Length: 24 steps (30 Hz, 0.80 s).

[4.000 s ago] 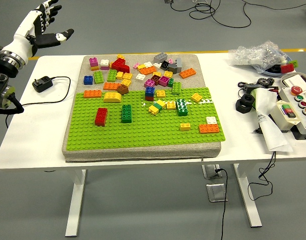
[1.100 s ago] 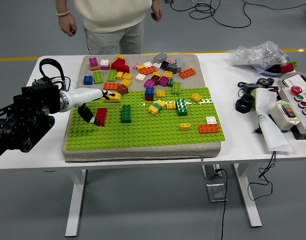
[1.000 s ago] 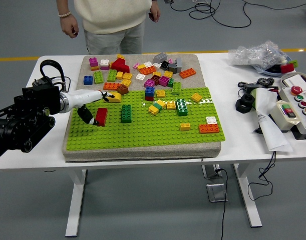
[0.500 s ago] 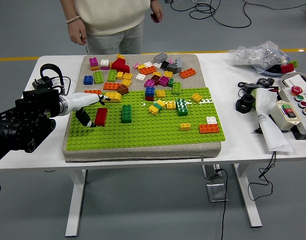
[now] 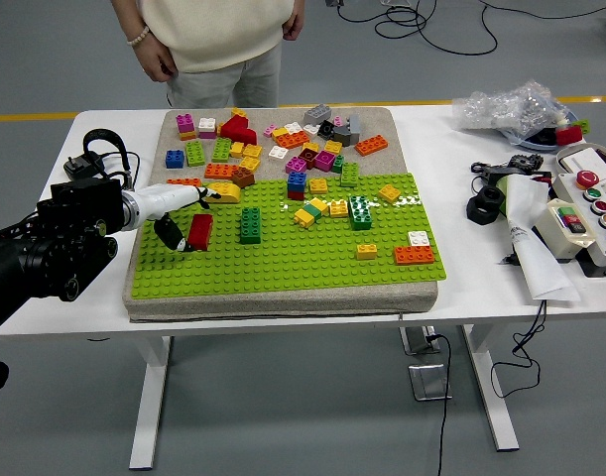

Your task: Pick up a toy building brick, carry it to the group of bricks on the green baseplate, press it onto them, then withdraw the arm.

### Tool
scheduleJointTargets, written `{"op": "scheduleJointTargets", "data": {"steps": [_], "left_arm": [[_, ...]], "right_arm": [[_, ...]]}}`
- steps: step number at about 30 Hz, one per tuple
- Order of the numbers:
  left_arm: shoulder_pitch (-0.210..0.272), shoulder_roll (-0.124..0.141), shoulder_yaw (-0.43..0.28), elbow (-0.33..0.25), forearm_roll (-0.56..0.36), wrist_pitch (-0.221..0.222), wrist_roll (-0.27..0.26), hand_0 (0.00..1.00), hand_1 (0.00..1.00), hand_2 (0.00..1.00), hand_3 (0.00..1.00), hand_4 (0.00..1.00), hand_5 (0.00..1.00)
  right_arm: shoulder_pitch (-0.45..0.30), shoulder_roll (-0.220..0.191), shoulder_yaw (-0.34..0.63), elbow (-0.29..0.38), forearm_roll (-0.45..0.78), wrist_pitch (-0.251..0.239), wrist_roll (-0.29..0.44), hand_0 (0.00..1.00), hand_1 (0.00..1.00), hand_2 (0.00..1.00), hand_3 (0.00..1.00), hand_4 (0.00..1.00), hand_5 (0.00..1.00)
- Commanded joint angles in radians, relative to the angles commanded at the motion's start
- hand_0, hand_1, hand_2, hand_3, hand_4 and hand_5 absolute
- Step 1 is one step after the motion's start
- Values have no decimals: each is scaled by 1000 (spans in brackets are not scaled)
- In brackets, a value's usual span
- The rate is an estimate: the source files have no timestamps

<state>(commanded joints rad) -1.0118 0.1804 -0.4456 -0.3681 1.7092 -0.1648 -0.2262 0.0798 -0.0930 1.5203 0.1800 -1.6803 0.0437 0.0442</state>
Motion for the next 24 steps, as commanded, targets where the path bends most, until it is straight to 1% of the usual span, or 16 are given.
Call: {"op": "scheduleJointTargets", "data": {"steps": [10, 15, 24], "left_arm": [[1, -9, 17, 27, -41, 18, -2, 998, 979, 851, 962, 838, 9], [5, -10, 14, 27, -43, 25, -3, 998, 974, 842, 956, 831, 2], [14, -17, 22, 44, -71, 43, -6, 998, 973, 836, 953, 826, 2]], "right_arm": [[0, 1, -2, 0, 2, 0, 1, 777, 706, 749, 765, 998, 778], [1, 2, -4, 0, 3, 0, 1, 777, 706, 750, 765, 998, 778], [0, 3, -4, 0, 4, 0, 0, 777, 705, 748, 765, 998, 778]]}}
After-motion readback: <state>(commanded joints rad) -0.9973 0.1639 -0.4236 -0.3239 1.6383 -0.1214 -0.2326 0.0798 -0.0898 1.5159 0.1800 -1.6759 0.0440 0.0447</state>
